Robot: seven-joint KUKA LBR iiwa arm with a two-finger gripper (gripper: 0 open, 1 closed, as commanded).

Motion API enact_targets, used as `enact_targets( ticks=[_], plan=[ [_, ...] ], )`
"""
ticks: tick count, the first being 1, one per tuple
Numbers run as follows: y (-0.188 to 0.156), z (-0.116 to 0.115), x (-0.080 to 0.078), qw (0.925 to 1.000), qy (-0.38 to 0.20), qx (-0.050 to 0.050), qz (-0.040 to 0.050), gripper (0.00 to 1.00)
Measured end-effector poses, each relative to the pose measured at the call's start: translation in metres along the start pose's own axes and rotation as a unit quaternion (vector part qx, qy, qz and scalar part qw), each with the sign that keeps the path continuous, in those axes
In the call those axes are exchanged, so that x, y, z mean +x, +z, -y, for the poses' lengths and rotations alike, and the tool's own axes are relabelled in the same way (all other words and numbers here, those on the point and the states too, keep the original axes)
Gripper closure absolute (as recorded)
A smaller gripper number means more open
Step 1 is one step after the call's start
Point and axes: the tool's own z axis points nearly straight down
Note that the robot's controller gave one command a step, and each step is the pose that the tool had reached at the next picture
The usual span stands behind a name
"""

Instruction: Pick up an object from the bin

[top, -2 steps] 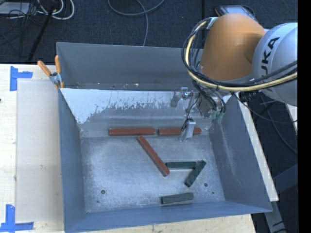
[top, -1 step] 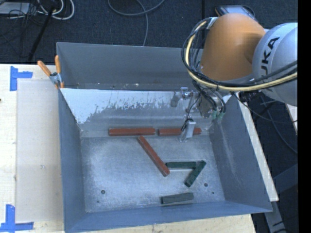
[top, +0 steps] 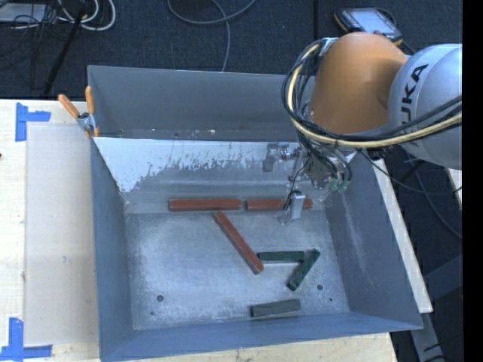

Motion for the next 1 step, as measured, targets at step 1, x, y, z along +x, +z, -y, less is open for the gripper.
enact_targets(
  ticks=[1],
  plan=[
    [0.0656,0.0109,0.0143,0.9988,-0.049,0.000,-0.0015,0.00]
  ],
)
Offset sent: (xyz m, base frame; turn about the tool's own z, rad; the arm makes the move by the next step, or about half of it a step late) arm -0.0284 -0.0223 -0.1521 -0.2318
